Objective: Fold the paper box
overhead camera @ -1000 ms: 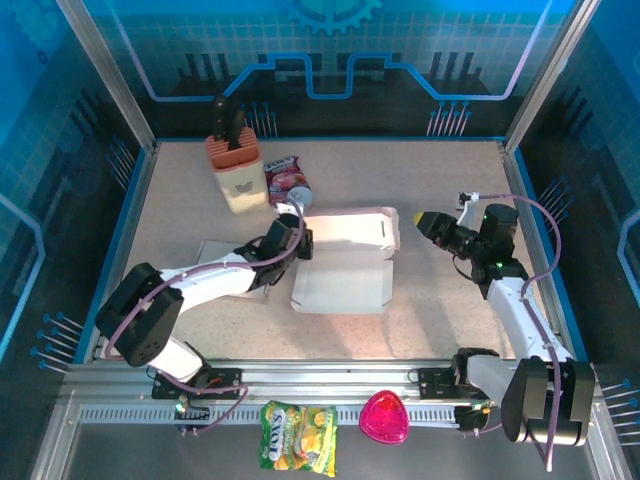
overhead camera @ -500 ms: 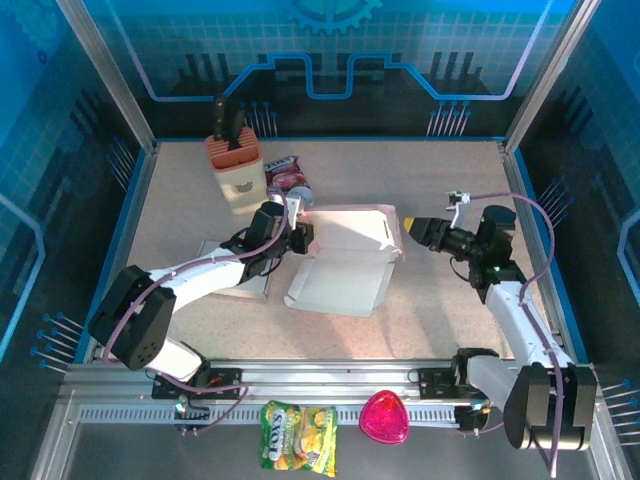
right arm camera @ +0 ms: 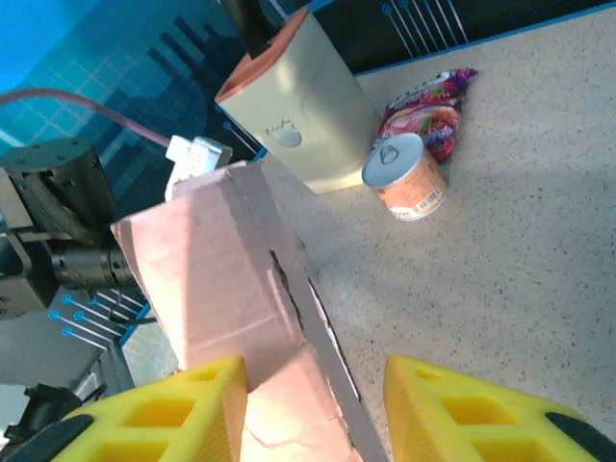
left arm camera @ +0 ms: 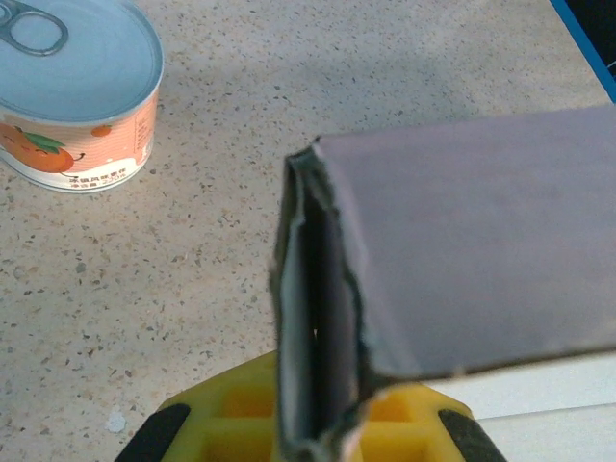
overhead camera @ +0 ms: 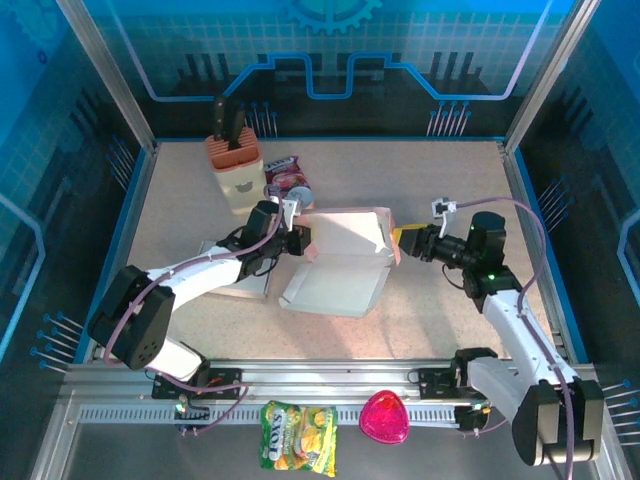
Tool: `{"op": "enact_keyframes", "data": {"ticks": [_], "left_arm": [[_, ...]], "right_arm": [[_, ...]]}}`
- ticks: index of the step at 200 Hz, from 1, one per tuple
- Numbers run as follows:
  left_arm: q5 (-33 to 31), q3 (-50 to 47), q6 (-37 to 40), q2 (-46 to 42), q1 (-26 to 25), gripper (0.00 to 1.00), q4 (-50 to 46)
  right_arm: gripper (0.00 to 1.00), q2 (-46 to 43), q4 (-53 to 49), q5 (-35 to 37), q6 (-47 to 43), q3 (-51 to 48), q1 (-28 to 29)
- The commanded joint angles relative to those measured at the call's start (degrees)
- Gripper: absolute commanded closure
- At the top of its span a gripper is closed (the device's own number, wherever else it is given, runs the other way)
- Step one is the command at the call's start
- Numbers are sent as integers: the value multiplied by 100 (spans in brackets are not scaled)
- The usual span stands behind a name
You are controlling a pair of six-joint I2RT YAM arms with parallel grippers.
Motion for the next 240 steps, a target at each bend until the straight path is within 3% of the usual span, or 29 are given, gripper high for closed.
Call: {"op": "enact_keyframes", "data": {"ticks": [1,64,240], "left_arm": [[257,161,17,-181,39,100,-65],[270,152,52,-219,39,100,-82],[219,174,53,-237,34,100,-127]], "right_arm": [[57,29,-209,199,-330,159,197],[59,169,-551,756,-662,410,549],[63,514,-1680,3188,-1401,1097,1764]]}}
